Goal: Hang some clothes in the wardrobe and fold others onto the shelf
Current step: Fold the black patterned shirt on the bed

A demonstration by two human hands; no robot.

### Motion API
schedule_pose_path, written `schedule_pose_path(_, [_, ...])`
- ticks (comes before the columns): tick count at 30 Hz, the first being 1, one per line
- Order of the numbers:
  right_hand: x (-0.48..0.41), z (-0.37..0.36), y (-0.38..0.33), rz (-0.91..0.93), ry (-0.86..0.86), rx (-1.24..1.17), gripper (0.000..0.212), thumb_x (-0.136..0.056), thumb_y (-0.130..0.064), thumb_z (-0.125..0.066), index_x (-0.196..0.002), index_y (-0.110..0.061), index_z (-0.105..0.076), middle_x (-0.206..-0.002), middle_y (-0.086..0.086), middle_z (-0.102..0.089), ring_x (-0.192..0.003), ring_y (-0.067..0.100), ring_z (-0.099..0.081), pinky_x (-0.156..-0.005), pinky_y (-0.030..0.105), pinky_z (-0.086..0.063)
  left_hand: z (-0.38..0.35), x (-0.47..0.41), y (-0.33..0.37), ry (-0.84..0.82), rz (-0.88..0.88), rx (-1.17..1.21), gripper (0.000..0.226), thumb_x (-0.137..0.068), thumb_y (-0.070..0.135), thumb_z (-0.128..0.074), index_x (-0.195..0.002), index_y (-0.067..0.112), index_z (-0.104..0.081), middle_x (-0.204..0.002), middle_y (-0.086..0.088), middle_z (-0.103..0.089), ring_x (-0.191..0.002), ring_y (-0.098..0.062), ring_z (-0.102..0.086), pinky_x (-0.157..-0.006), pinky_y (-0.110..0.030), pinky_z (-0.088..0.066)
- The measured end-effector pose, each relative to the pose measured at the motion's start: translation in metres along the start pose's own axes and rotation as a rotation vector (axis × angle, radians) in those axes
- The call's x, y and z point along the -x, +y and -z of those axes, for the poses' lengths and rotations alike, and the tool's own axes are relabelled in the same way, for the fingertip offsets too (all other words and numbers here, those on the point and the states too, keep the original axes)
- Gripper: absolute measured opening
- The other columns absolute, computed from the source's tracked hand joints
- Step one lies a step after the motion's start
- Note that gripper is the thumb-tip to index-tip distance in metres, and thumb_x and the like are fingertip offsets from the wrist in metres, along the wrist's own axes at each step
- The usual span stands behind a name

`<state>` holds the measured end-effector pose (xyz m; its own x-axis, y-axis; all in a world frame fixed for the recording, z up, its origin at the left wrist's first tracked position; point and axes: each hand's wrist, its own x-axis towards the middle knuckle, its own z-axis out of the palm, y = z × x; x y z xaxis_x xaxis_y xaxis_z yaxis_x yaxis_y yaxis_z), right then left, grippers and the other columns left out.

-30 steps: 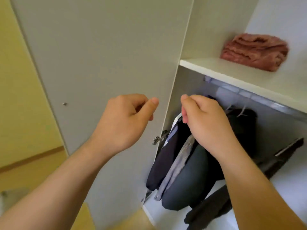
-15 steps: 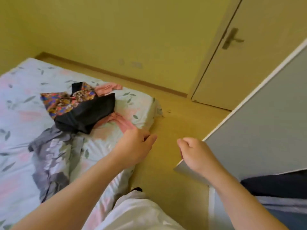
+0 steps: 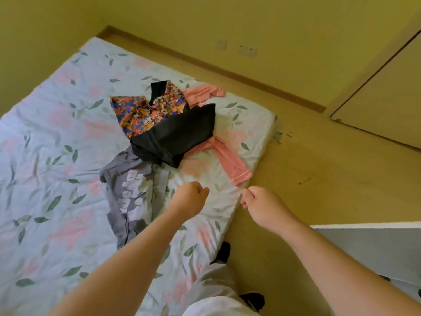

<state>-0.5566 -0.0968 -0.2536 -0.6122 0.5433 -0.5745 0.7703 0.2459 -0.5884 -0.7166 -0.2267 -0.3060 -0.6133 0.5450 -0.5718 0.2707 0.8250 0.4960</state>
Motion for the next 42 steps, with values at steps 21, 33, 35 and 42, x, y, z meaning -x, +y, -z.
schedule_pose_path(21, [-0.234, -0.116, 0.023, -0.211, -0.150, -0.006, 0.037, -0.107, -0.028, -0.035, -0.126, -0.013, -0.063, -0.118, 0.004, -0.066, -0.107, 0.020, -0.059, -0.086, 0.032, -0.046, -0.023, -0.316, -0.140, 0.164, 0.825, 1.003, 0.041, -0.089, 0.043, -0.070, -0.114, 0.013, -0.056, -0.091, -0.006, -0.070, -0.077, -0.019, -0.069, -0.075, -0.033, -0.057])
schedule_pose_path(33, [-0.213, -0.101, -0.013, -0.173, -0.180, 0.018, 0.037, -0.107, -0.031, -0.036, -0.107, -0.008, -0.065, -0.092, 0.008, -0.067, -0.084, 0.023, -0.061, -0.074, 0.034, -0.047, 0.050, -0.242, -0.099, 0.479, 0.269, 0.642, 0.040, -0.100, 0.026, -0.048, -0.072, 0.016, -0.023, -0.071, 0.000, -0.022, -0.062, -0.015, -0.022, -0.059, -0.034, -0.022])
schedule_pose_path(35, [-0.203, -0.092, -0.031, -0.131, -0.158, 0.001, 0.034, -0.106, -0.031, -0.038, -0.108, -0.009, -0.065, -0.098, 0.007, -0.067, -0.091, 0.024, -0.061, -0.075, 0.034, -0.046, 0.075, -0.214, -0.083, 0.533, 0.186, 0.683, 0.041, -0.101, 0.028, -0.048, -0.072, 0.018, -0.022, -0.071, 0.000, -0.021, -0.062, -0.015, -0.023, -0.058, -0.033, -0.023])
schedule_pose_path(42, [-0.143, -0.064, -0.096, 0.101, -0.098, -0.093, 0.029, -0.100, -0.031, -0.054, -0.127, -0.020, -0.053, -0.111, -0.007, -0.063, -0.110, 0.018, -0.062, -0.088, 0.028, -0.049, 0.154, -0.079, -0.015, 0.641, -0.129, 0.757, 0.041, -0.100, 0.038, -0.050, -0.082, 0.002, -0.042, -0.080, -0.016, -0.042, -0.073, -0.017, -0.042, -0.069, -0.046, -0.043])
